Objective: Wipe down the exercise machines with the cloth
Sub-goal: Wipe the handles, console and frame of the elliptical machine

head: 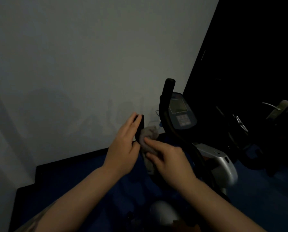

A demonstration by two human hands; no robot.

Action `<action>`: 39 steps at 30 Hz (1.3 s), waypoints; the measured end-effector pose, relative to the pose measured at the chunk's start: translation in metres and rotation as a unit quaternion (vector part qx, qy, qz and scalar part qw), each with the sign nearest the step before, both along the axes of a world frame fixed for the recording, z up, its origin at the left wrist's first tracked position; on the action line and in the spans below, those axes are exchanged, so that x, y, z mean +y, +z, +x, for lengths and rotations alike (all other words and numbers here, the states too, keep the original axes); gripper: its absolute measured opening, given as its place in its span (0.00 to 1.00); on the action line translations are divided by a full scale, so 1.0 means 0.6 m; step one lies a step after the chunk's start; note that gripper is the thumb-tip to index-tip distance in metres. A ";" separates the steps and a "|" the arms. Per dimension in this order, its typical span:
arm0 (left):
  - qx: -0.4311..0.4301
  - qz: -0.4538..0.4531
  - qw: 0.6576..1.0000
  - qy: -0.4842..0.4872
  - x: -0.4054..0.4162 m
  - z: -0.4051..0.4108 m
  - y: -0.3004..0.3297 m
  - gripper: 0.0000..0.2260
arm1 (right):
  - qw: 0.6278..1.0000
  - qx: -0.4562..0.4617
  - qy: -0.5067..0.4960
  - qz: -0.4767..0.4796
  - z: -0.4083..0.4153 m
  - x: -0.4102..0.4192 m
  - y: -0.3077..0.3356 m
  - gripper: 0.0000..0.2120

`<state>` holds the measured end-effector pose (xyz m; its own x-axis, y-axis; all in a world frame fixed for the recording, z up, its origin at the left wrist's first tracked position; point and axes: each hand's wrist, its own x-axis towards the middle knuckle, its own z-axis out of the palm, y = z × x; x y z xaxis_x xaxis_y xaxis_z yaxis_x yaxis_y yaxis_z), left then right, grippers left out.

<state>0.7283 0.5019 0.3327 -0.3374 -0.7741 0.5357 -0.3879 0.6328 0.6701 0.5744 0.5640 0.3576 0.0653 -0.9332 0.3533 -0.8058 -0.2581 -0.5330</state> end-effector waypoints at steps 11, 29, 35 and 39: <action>-0.031 -0.051 0.998 0.018 0.011 -0.020 -0.034 0.22 | 0.981 0.081 0.023 0.173 -0.085 0.044 -0.002 0.19; -0.058 -0.084 0.992 0.070 0.080 -0.108 -0.063 0.20 | 0.988 0.096 -0.007 0.123 -0.144 0.084 -0.014 0.18; -0.058 -0.072 0.991 0.095 0.086 -0.113 -0.068 0.20 | 0.981 0.093 0.098 0.142 -0.125 0.086 -0.020 0.20; -0.072 -0.059 0.990 0.102 0.090 -0.111 -0.070 0.18 | 0.986 0.114 -0.013 0.117 -0.170 0.070 -0.017 0.16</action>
